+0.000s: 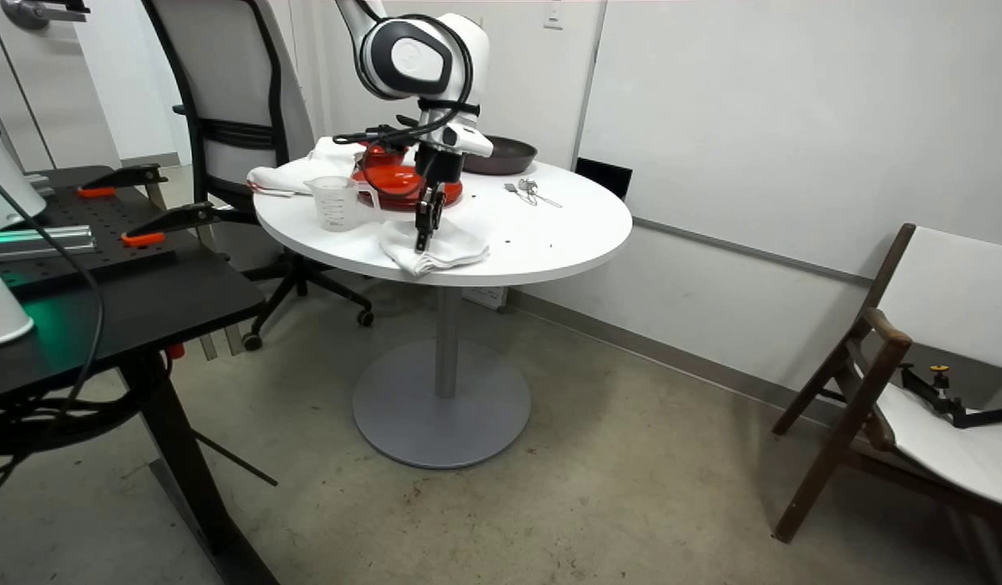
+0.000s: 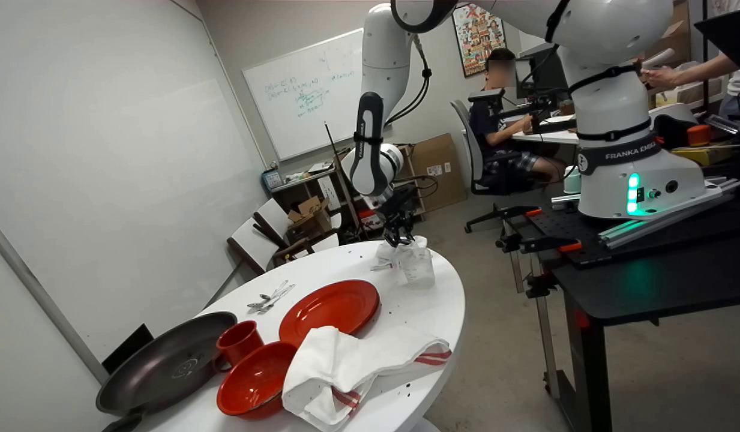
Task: Use the towel on the right to wipe the countertop
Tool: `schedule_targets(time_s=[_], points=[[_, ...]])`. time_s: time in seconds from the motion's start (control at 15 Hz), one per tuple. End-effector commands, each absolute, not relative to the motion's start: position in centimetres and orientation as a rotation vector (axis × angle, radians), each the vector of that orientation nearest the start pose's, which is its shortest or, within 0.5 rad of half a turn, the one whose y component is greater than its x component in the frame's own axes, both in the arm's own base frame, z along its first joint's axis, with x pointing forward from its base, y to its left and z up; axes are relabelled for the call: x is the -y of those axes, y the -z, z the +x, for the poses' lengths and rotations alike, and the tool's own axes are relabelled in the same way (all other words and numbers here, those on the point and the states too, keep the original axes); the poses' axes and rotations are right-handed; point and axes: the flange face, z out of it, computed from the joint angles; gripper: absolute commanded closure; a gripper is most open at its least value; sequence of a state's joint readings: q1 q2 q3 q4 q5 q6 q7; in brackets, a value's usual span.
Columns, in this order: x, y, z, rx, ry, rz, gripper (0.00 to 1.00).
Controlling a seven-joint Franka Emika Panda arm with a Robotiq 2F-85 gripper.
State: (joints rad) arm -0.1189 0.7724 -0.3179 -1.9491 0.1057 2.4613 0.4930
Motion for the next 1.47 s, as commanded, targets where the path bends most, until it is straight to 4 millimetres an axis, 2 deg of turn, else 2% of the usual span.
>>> schedule_targets(time_s=[0.0, 0.47, 0.93, 1.4], points=[[25.5, -8.6, 52.3, -1.567, -0.314, -2.901, 0.99], [24.6, -8.4, 52.7, -1.546, -0.289, -2.888, 0.99], [22.5, -9.3, 56.6, -1.425, -0.099, -2.888, 0.99], [21.1, -9.9, 58.6, -1.356, -0.006, -2.875, 0.99]])
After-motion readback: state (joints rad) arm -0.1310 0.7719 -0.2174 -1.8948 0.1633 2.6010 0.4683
